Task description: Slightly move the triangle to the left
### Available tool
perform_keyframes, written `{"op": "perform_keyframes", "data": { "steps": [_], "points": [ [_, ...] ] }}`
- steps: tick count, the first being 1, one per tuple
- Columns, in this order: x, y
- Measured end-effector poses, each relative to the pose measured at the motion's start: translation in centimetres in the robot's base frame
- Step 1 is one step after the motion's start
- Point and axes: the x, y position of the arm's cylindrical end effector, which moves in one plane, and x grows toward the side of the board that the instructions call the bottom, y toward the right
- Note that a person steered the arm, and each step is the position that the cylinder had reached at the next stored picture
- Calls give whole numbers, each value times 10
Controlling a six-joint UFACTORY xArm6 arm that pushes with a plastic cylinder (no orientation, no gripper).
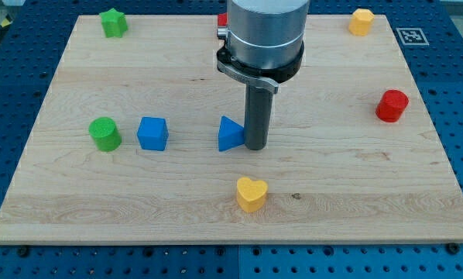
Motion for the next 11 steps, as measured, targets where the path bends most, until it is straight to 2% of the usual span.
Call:
{"op": "perform_keyframes", "data": {
  "steps": [3, 5, 11],
  "points": [
    [-9, 10],
    [-13, -17],
    [-17, -30]
  ]
}}
